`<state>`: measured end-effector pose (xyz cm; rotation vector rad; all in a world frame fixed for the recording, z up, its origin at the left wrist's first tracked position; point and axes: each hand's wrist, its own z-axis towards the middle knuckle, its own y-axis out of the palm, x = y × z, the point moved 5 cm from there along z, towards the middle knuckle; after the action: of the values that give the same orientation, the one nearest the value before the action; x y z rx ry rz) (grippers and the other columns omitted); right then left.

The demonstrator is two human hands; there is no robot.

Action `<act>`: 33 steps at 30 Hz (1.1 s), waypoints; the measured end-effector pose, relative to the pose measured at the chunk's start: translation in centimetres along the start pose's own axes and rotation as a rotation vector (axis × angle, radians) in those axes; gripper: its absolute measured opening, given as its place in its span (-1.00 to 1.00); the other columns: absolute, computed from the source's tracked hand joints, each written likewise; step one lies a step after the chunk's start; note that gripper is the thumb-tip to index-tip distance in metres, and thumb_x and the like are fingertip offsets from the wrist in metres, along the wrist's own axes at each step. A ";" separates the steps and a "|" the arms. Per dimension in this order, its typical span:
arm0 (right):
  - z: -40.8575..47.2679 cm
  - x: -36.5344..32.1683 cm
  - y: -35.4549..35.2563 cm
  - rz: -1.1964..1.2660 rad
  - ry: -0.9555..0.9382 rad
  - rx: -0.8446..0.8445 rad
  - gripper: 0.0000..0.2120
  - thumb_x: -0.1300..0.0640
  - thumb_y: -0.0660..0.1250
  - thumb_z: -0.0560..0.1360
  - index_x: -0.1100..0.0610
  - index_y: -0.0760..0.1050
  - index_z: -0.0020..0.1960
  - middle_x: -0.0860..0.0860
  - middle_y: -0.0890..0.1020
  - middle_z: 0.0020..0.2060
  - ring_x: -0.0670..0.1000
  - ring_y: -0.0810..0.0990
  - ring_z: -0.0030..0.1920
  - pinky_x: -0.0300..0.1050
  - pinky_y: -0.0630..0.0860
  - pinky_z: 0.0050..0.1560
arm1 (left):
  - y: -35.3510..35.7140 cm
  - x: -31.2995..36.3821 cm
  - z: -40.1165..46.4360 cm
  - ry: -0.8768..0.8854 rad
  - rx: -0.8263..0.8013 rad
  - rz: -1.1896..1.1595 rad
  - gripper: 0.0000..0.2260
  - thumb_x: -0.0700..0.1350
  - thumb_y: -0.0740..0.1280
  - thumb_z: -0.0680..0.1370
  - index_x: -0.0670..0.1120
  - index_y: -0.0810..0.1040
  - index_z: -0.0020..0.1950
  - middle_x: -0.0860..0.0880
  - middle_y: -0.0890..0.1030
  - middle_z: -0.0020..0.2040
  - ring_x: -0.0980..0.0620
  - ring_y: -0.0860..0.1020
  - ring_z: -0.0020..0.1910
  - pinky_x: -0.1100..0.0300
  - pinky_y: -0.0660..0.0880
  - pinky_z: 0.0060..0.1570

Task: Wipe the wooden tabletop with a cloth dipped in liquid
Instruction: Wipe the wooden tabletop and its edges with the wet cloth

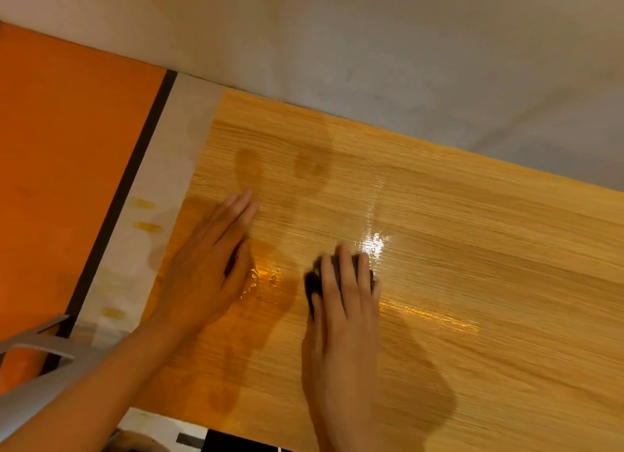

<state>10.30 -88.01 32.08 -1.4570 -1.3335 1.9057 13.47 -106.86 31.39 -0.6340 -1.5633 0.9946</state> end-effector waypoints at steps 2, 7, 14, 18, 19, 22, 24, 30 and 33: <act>-3.7 0.4 -0.6 -0.048 -0.058 -0.050 -0.56 0.01 -0.07 0.66 0.06 0.21 0.51 0.02 0.14 0.55 0.09 0.03 0.56 0.14 0.06 0.47 | 0.0 0.0 0.1 -0.012 0.001 -0.007 -0.53 -0.05 0.09 0.67 -0.09 0.26 0.59 0.01 0.21 0.61 0.19 0.04 0.62 0.31 -0.05 0.57; 5.5 0.7 0.0 -0.017 0.013 0.041 -0.59 0.09 0.06 0.64 0.09 0.30 0.48 0.04 0.24 0.51 0.06 0.06 0.55 0.08 -0.02 0.53 | -0.2 -0.2 0.2 -0.026 -0.019 -0.063 -0.53 -0.01 0.09 0.68 -0.05 0.23 0.60 0.02 0.21 0.61 0.22 0.03 0.61 0.35 -0.09 0.55; 9.3 3.0 -2.0 -0.077 -0.036 -0.019 -0.59 0.06 0.06 0.67 0.05 0.26 0.50 -0.01 0.19 0.53 -0.01 -0.01 0.56 0.00 -0.13 0.55 | -1.4 -0.8 8.8 -0.002 0.039 -0.015 -0.48 -0.05 0.10 0.66 -0.12 0.15 0.62 -0.01 0.11 0.63 0.16 0.02 0.60 0.14 -0.04 0.59; 7.3 9.6 -6.1 0.019 0.336 0.149 -0.58 0.15 0.13 0.65 0.06 0.24 0.50 -0.02 0.15 0.54 -0.01 -0.06 0.56 0.09 -0.11 0.55 | -0.7 -2.1 10.5 0.115 0.023 0.077 -0.49 -0.09 0.12 0.67 -0.21 0.18 0.60 -0.13 0.18 0.62 -0.05 0.14 0.62 0.04 0.03 0.61; 7.5 9.5 -5.9 0.027 0.400 0.195 -0.58 0.15 0.13 0.65 0.07 0.25 0.50 -0.01 0.16 0.53 0.01 -0.05 0.56 0.13 -0.09 0.54 | -0.6 -2.3 10.7 0.109 0.021 0.074 -0.49 -0.10 0.11 0.67 -0.21 0.18 0.60 -0.13 0.17 0.62 -0.06 0.14 0.62 0.03 0.04 0.61; 9.7 4.8 -2.8 -0.015 0.363 0.253 -0.59 0.09 0.09 0.65 0.11 0.28 0.49 0.03 0.19 0.53 0.05 -0.02 0.55 0.13 -0.05 0.53 | -0.6 -2.3 10.9 0.087 0.023 0.073 -0.50 -0.09 0.09 0.67 -0.19 0.17 0.61 -0.12 0.17 0.63 -0.06 0.13 0.62 0.05 0.02 0.61; 11.8 0.1 0.5 -0.013 0.230 0.216 -0.61 0.08 0.11 0.66 0.11 0.32 0.47 0.06 0.24 0.51 0.06 0.03 0.55 0.09 -0.02 0.54 | -0.6 -2.4 11.0 0.073 0.008 0.084 -0.49 -0.08 0.08 0.67 -0.16 0.15 0.62 -0.08 0.14 0.64 -0.02 0.10 0.63 0.18 -0.07 0.60; 14.6 -1.7 2.0 -0.071 -0.135 0.022 -0.55 0.20 0.34 0.55 0.15 0.38 0.42 0.14 0.32 0.46 0.17 0.17 0.51 0.15 0.13 0.50 | -0.7 -2.3 11.2 0.076 -0.013 0.077 -0.49 -0.05 0.06 0.67 -0.15 0.15 0.62 -0.05 0.12 0.64 0.02 0.07 0.63 0.29 -0.16 0.57; 14.0 5.5 -2.9 -0.071 0.131 0.130 -0.58 0.15 0.21 0.62 0.07 0.33 0.47 0.11 0.25 0.50 0.13 0.13 0.53 0.18 0.19 0.46 | -0.8 -2.3 11.2 0.091 -0.012 0.064 -0.48 -0.05 0.05 0.67 -0.16 0.15 0.62 -0.08 0.13 0.64 0.00 0.07 0.62 0.31 -0.18 0.57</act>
<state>-4.97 -88.67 31.77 -1.4249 -1.1637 1.7849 3.30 -112.02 30.63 -0.7316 -1.4780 0.9913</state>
